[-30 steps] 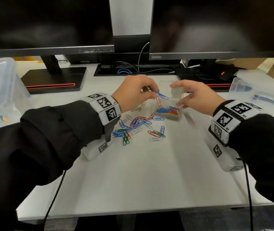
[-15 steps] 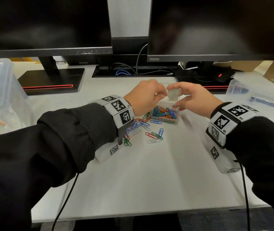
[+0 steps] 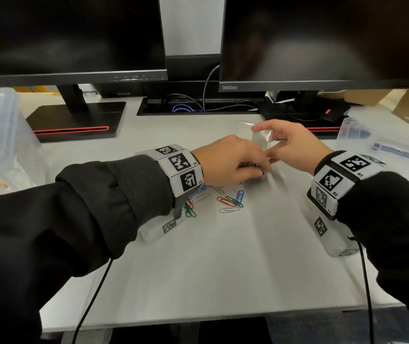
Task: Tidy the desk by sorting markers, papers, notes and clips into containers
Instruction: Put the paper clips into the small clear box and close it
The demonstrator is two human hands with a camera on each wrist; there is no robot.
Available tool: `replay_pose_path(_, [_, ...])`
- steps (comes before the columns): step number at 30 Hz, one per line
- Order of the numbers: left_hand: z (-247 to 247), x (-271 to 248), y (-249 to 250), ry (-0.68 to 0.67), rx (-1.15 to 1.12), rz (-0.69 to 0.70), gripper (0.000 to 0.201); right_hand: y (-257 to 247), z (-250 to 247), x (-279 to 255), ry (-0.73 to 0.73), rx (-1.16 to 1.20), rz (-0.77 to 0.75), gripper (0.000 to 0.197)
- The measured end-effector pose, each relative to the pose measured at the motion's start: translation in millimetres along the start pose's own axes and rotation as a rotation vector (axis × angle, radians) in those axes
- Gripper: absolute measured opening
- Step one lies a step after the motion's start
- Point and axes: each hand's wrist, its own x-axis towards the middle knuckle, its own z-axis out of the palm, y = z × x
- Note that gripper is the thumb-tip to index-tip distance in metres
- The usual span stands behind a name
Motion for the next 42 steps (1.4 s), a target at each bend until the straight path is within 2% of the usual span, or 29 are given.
replay_pose_path(2, [1, -1, 1, -0.128, 0.063, 0.01, 0.024, 0, 0, 1, 0.018, 0.007, 0.016, 0.054])
replay_pose_path(3, [0, -1, 1, -0.125, 0.071, 0.002, 0.024, 1, 0, 2, 0.04, 0.009, 0.027, 0.053])
replay_pose_path(6, [-4, 0, -6, 0.124, 0.113, -0.008, 0.026, 6, -2, 5, 0.181, -0.038, 0.07, 0.053])
replay_pose_path(7, [-5, 0, -9, 0.177, 0.15, -0.06, 0.026, 7, -4, 5, 0.235, -0.063, 0.092, 0.052])
replay_pose_path(8, [-6, 0, -13, 0.155, 0.196, -0.147, 0.027, 9, -5, 5, 0.28, -0.084, 0.112, 0.051])
replay_pose_path(10, [-3, 0, -18, -0.076, 0.25, -0.317, 0.031, 9, -7, 5, 0.33, -0.113, 0.145, 0.05])
replay_pose_path(11, [1, -1, -19, -0.213, 0.245, -0.343, 0.037, 8, -7, 5, 0.338, -0.124, 0.157, 0.049])
replay_pose_path(13, [8, -2, -19, -0.408, 0.209, -0.311, 0.049, 7, -8, 4, 0.345, -0.133, 0.173, 0.048])
replay_pose_path(14, [9, -3, -17, -0.443, 0.191, -0.284, 0.051, 7, -8, 3, 0.352, -0.132, 0.183, 0.048])
replay_pose_path(15, [10, -5, -15, -0.438, 0.17, -0.255, 0.049, 6, -8, 2, 0.361, -0.131, 0.189, 0.047])
replay_pose_path(17, [6, -16, -13, -0.345, 0.129, -0.214, 0.04, 7, -9, 2, 0.374, -0.132, 0.195, 0.046])
replay_pose_path(20, [-5, -40, -21, -0.226, 0.14, -0.234, 0.029, 6, -9, 2, 0.371, -0.137, 0.209, 0.046])
replay_pose_path(23, [-10, -55, -23, -0.205, 0.103, -0.186, 0.034, 5, -7, 3, 0.347, -0.139, 0.198, 0.046])
replay_pose_path(26, [-1, -52, -6, -0.291, 0.022, -0.048, 0.045, 4, -6, 2, 0.301, -0.147, 0.16, 0.047])
replay_pose_path(28, [6, -50, 3, -0.401, 0.014, -0.038, 0.049, 3, -5, 0, 0.258, -0.123, 0.134, 0.046])
replay_pose_path(30, [3, -54, 1, -0.395, 0.017, -0.067, 0.044, 1, -1, -3, 0.216, -0.09, 0.118, 0.047])
replay_pose_path(34, [-11, -72, -11, -0.222, 0.094, -0.137, 0.029, 1, 4, -5, 0.135, -0.055, 0.092, 0.047])
replay_pose_path(37, [-17, -80, -20, -0.146, 0.151, -0.247, 0.041, 1, 3, -5, 0.114, -0.061, 0.09, 0.047])
replay_pose_path(40, [-21, -83, -30, -0.306, 0.128, -0.473, 0.072, -1, 3, -7, 0.092, -0.05, 0.093, 0.047])
replay_pose_path(42, [-21, -84, -31, -0.377, 0.07, -0.511, 0.08, -1, 3, -8, 0.077, -0.042, 0.092, 0.047])
